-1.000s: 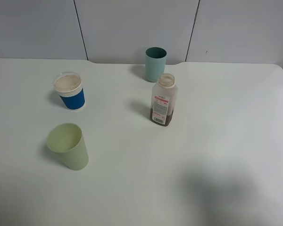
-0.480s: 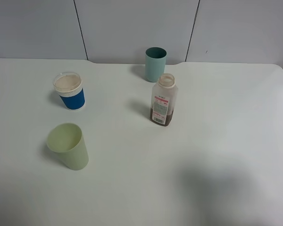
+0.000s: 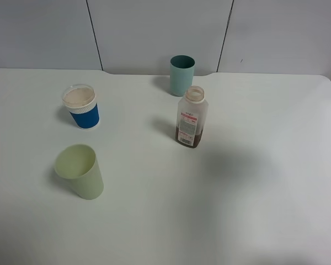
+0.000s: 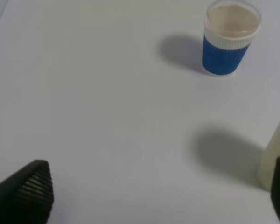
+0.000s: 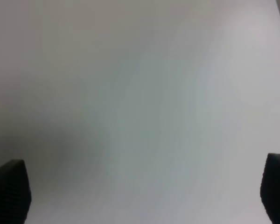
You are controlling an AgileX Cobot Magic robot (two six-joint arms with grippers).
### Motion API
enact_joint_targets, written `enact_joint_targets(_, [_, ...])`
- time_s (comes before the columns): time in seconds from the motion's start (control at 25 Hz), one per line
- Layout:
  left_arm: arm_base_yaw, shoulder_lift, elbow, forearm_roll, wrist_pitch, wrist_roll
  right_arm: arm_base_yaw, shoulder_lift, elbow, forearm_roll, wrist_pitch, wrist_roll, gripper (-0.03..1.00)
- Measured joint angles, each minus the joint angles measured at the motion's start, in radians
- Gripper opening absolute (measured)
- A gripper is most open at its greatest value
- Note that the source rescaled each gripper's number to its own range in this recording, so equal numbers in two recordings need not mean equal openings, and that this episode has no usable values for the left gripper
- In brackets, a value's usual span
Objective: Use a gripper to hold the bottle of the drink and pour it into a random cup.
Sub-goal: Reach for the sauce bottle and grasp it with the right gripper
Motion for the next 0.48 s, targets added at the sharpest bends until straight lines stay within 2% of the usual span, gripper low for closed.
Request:
enact_joint_targets(0.16, [0.000,0.000,0.000,0.000,0.000,0.000,0.015,0.157,-0.007,0.024,-0.083,-0.023,1.00])
enact_joint_targets(0.48, [0.000,0.000,0.000,0.000,0.000,0.000,0.180,0.399,-0.007,0.000,-0.178,-0.071,1.00])
